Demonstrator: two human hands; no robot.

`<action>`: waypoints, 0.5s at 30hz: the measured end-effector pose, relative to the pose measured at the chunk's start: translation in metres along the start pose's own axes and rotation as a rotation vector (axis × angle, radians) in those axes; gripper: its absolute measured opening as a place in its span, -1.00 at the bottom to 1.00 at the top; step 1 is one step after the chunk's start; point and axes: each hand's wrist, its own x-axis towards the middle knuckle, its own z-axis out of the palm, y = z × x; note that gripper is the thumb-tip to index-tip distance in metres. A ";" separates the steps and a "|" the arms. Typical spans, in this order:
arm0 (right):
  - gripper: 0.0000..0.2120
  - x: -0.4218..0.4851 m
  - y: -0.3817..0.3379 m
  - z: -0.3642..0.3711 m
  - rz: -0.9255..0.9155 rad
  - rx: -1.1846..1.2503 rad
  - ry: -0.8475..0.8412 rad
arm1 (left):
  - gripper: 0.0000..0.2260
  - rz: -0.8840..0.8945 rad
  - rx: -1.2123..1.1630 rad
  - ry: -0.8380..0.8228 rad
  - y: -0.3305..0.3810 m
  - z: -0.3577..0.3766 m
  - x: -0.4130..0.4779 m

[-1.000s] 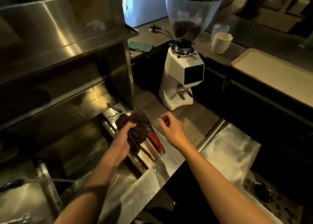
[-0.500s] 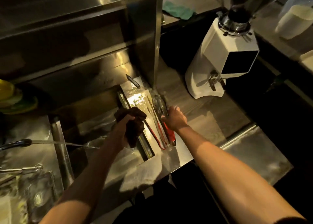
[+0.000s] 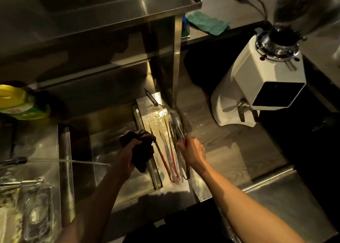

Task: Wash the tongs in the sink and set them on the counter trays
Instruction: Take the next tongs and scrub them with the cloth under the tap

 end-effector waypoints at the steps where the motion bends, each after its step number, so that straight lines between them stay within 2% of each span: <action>1: -0.84 0.001 0.000 -0.003 -0.003 0.043 -0.012 | -0.76 0.006 -0.008 0.000 0.001 0.001 0.000; 7: -0.83 -0.001 0.002 -0.003 -0.070 0.203 0.021 | -0.84 0.021 -0.048 -0.013 0.000 -0.005 0.001; 10: -0.87 -0.007 0.000 0.004 -0.155 0.176 0.057 | -0.80 0.016 -0.078 -0.049 -0.001 -0.012 0.002; 13: -0.85 -0.017 -0.013 0.008 -0.321 0.149 -0.037 | -0.82 0.013 -0.144 -0.054 0.000 -0.024 0.000; 15: -0.85 -0.023 -0.029 0.014 -0.375 0.162 -0.125 | -0.76 0.017 -0.205 -0.048 0.002 -0.039 -0.001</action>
